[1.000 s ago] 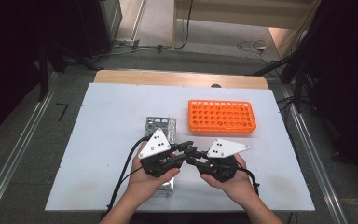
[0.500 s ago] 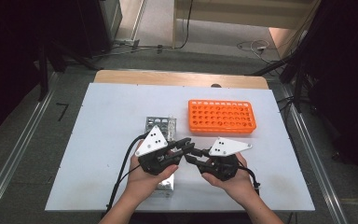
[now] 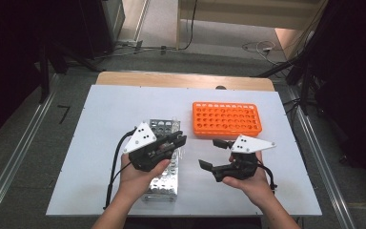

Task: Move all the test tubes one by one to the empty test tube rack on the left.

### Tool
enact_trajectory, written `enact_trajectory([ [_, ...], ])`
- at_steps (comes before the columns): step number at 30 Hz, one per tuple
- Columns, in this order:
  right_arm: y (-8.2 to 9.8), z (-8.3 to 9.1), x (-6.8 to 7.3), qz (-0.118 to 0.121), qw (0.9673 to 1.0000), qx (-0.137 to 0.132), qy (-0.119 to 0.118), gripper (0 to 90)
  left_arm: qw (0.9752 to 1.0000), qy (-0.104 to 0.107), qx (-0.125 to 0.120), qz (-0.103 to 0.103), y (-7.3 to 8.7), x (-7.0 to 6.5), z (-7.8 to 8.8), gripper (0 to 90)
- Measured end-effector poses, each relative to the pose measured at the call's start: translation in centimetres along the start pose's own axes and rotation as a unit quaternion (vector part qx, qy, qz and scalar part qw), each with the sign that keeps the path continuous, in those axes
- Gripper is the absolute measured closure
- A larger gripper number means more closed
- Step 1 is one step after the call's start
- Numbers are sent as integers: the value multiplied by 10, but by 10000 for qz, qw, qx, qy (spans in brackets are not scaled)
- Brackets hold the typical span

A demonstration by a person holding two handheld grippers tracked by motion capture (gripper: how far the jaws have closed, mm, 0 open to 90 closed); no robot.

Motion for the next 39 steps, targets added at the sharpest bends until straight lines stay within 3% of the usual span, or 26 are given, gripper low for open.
enact_trajectory([
  [3, 4, 9, -9, -41, 10000, -25, 86, 2, 9999, -103, -25, 31, 1, 7, 3, 751],
  [10, 18, 36, -25, -91, 9997, -117, 189, 0, 9995, -306, 17, -15, 6, 19, 1, 751],
  [21, 42, 75, -50, -279, 9976, -205, 599, 0, 9986, -475, 248, -27, 26, 27, -15, 751],
  [29, 54, 91, -60, -357, 9963, -181, 763, 0, 9980, -501, 375, -34, 35, 27, -20, 751],
  [39, 55, 98, -72, -467, 9948, -260, 868, 0, 9970, -486, 610, -27, 45, 25, -23, 750],
])
Point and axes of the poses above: each handheld gripper's, and its own axes: z roughly backward along the jaws, y roughly out of its underside, x roughly to its left, the point moved 4 cm from there along -z, roughly forward along the jaws, and after that the axes turned 11 degrees about -z, right-handed, at the moved point
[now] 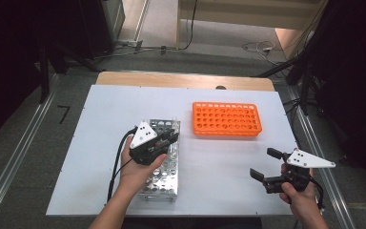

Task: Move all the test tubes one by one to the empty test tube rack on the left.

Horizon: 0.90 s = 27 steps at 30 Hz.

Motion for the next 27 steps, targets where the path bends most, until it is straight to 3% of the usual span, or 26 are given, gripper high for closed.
enact_trajectory([
  [27, 0, 1, -5, -11, 10000, -7, 23, 0, 9980, 123, 622, 34, 10, -3, -5, 746],
])
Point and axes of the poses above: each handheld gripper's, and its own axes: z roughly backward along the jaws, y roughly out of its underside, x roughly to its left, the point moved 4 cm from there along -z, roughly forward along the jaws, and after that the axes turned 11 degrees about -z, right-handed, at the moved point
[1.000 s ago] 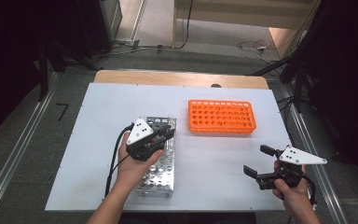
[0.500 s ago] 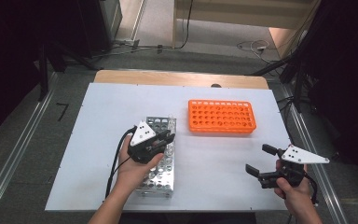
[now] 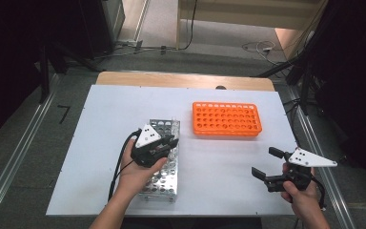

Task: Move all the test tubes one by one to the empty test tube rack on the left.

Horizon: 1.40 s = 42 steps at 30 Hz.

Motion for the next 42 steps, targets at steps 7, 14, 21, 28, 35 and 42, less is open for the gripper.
enact_trajectory([
  [7, 0, 0, -1, -6, 10000, -1, 20, 0, 9998, 96, 180, 58, 1, 1, -3, 743],
  [14, 0, 0, -1, -24, 10000, 14, 29, 0, 9993, 116, 360, 15, 2, 1, -5, 742],
  [21, 1, -1, -2, -13, 10000, 33, 24, 0, 9988, 157, 464, 16, 2, 0, -5, 740],
  [28, 1, -2, -2, 9, 10000, 49, 29, 0, 9982, 219, 556, 20, 3, 0, -7, 701],
  [35, 1, -2, -2, 12, 10000, 44, 28, 0, 9984, 256, 507, 68, 2, 0, -6, 591],
  [42, 1, -2, -3, 3, 10000, 34, 23, 0, 9986, 207, 483, -35, 1, -1, -5, 514],
])
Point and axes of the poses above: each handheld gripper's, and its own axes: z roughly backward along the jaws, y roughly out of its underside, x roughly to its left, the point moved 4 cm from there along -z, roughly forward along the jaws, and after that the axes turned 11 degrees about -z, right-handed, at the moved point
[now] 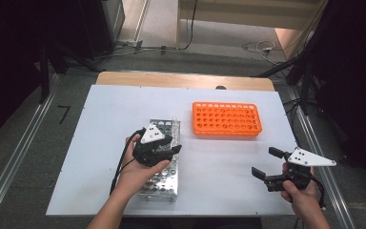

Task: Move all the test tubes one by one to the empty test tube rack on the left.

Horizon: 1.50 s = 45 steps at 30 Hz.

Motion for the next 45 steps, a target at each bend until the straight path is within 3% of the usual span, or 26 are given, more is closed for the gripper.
enact_trajectory([
  [4, 0, 0, 0, -3, 10000, -1, -3, 0, 10000, 1, -38, -28, -1, -1, 1, 479],
  [16, 0, 0, 1, 17, 10000, 9, -18, 0, 9997, -110, -240, 16, -6, -1, 6, 230],
  [30, 0, -1, 1, 10, 10000, 15, -42, 0, 9976, 49, -689, -30, -12, -2, 23, 7],
  [39, 0, -2, 1, 11, 10000, 23, -33, 0, 9961, 26, -880, 16, -7, 3, 39, 0],
  [45, 1, -3, 0, 15, 10000, 35, -32, 0, 9952, -103, -970, -5, 3, 6, 55, 0],
])
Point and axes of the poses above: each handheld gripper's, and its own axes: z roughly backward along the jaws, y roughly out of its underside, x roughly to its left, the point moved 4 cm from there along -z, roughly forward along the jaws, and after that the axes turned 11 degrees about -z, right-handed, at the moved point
